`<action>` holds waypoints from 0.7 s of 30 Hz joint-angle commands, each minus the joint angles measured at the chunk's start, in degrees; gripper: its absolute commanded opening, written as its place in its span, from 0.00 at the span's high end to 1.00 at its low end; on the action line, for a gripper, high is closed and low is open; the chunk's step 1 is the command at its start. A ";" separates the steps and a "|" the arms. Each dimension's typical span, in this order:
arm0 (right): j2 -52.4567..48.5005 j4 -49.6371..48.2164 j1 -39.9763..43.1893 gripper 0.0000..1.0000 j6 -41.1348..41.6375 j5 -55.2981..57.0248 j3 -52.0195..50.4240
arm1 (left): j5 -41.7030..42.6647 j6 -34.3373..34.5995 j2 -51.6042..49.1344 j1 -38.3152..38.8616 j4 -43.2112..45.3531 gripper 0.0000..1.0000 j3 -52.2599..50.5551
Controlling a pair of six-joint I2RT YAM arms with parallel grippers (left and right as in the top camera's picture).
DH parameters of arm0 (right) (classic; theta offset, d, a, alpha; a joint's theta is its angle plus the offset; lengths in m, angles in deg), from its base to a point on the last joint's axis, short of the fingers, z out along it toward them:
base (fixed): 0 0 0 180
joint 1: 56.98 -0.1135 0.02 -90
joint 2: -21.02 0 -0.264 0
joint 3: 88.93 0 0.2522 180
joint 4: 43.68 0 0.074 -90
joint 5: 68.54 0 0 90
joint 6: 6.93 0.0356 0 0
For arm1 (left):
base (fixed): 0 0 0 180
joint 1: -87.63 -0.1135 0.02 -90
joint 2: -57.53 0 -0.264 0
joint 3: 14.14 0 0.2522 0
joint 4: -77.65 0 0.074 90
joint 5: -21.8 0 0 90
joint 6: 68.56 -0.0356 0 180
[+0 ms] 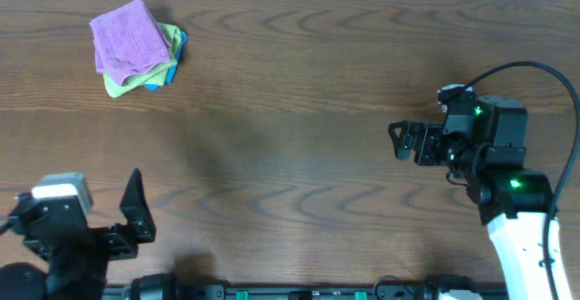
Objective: Fold the cloth
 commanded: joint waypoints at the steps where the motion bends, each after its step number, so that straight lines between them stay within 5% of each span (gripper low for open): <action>1: 0.44 0.04 0.26 0.01 0.81 -0.61 -0.09 | 1.92 -0.87 3.82 0.59 2.89 0.05 -6.43; 21: 0.44 0.04 0.26 0.01 0.81 -0.61 -0.09 | 1.90 -6.34 24.02 1.88 13.86 0.05 -39.19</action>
